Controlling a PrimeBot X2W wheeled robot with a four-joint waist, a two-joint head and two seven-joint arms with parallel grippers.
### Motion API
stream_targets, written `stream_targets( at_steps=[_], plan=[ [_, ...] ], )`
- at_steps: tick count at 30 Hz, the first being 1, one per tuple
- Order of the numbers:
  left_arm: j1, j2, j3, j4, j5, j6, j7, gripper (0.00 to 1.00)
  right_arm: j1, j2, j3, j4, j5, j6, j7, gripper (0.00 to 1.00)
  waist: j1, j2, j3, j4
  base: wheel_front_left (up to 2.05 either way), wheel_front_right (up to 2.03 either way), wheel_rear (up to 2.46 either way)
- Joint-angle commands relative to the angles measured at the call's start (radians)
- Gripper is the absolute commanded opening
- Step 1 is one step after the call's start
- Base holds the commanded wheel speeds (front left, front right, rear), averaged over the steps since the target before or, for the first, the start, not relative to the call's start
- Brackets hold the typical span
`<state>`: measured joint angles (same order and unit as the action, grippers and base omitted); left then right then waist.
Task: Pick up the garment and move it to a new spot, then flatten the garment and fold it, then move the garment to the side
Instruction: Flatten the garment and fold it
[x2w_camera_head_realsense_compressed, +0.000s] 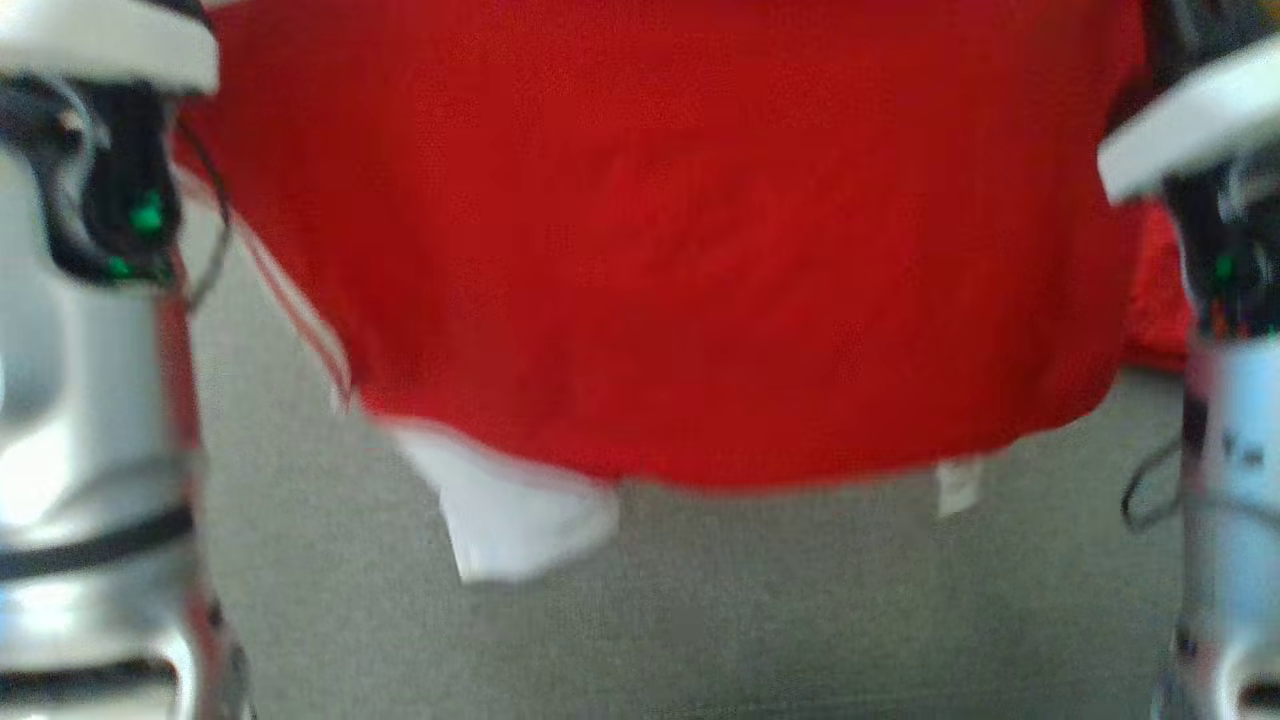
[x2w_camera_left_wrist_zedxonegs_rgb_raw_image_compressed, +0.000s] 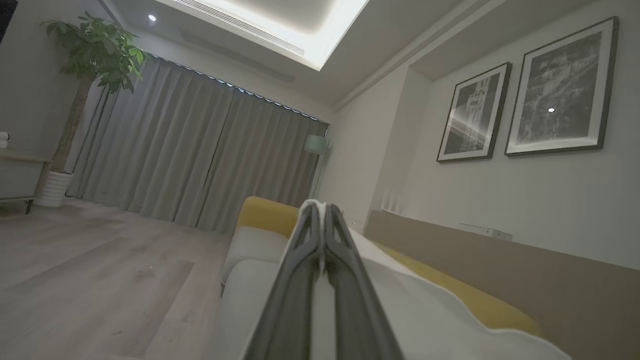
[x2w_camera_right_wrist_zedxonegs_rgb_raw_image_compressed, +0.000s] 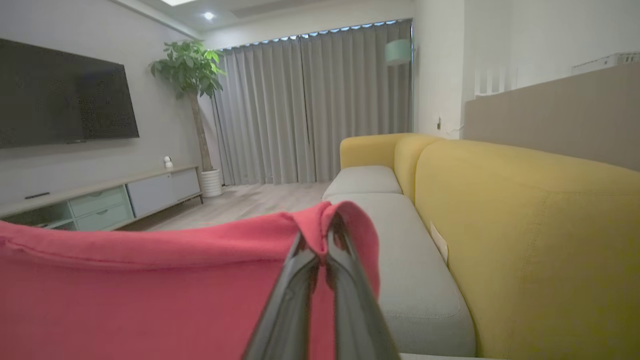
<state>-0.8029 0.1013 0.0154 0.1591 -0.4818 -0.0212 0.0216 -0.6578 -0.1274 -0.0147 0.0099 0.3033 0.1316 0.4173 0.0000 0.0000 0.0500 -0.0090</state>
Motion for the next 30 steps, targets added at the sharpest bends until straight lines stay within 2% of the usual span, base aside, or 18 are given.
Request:
stream_targets(
  at_steps=[1,5,10,12,14,15,16,18,22,25,30],
  plan=[
    [-0.115,0.059,0.029,-0.008,0.008,-0.011,-0.002,0.00,-0.118,-0.003,0.031,-0.001,-0.009,-0.001,-0.015,0.00,0.0000,0.0000,0.125,-0.013,0.00,0.00,0.00],
    [-0.305,0.115,0.015,0.165,0.043,-0.044,-0.057,0.00,-0.348,-0.041,0.117,0.213,-0.024,-0.001,-0.110,0.00,0.0000,0.0000,0.257,-0.019,0.00,0.00,0.00],
    [-0.579,0.146,0.011,0.401,0.064,-0.063,-0.175,0.00,-0.671,-0.093,0.205,0.502,-0.076,-0.001,-0.286,0.00,0.0000,0.0000,0.362,0.004,0.00,0.00,0.00],
    [-0.655,0.153,-0.009,0.473,0.099,-0.067,-0.244,0.00,-0.781,-0.100,0.185,0.606,-0.104,-0.001,-0.379,0.00,0.0000,0.0000,0.381,0.018,0.00,0.00,0.00],
    [-0.632,0.129,-0.032,0.439,0.147,-0.068,-0.279,0.00,-0.863,-0.102,0.160,0.697,-0.134,-0.001,-0.474,0.00,0.0000,0.0000,0.390,0.035,0.00,0.00,0.00],
    [-0.634,0.120,-0.025,0.419,0.155,-0.067,-0.282,0.00,-0.895,-0.096,0.149,0.736,-0.137,-0.001,-0.517,0.00,0.0000,0.0000,0.396,0.041,0.00,0.00,0.00],
    [-0.694,0.125,0.001,0.469,0.115,-0.077,-0.281,0.00,-0.918,-0.082,0.135,0.775,-0.127,-0.001,-0.556,0.00,0.0000,0.0000,0.400,0.044,0.00,0.00,0.00],
    [-0.758,0.124,0.010,0.548,0.081,-0.090,-0.282,0.00,-0.948,-0.067,0.116,0.845,-0.109,-0.001,-0.611,0.00,0.0000,0.0000,0.414,0.056,0.00,0.00,0.00],
    [-0.762,0.108,0.021,0.602,0.045,-0.105,-0.283,0.00,-0.926,-0.064,0.163,0.955,-0.092,-0.001,-0.652,0.00,0.0000,0.0000,0.437,0.083,0.00,0.00,0.00],
    [-0.698,0.089,0.012,0.608,0.032,-0.108,-0.283,0.00,-0.872,-0.064,0.194,1.020,-0.057,-0.001,-0.662,0.00,0.0000,0.0000,0.449,0.099,0.00,0.00,0.00],
    [-0.521,0.079,-0.070,0.562,-0.004,-0.109,-0.283,0.00,-0.744,-0.058,0.297,1.099,0.000,-0.001,-0.648,0.00,0.0000,0.0000,0.447,0.111,0.00,0.00,0.00]
  ],
)
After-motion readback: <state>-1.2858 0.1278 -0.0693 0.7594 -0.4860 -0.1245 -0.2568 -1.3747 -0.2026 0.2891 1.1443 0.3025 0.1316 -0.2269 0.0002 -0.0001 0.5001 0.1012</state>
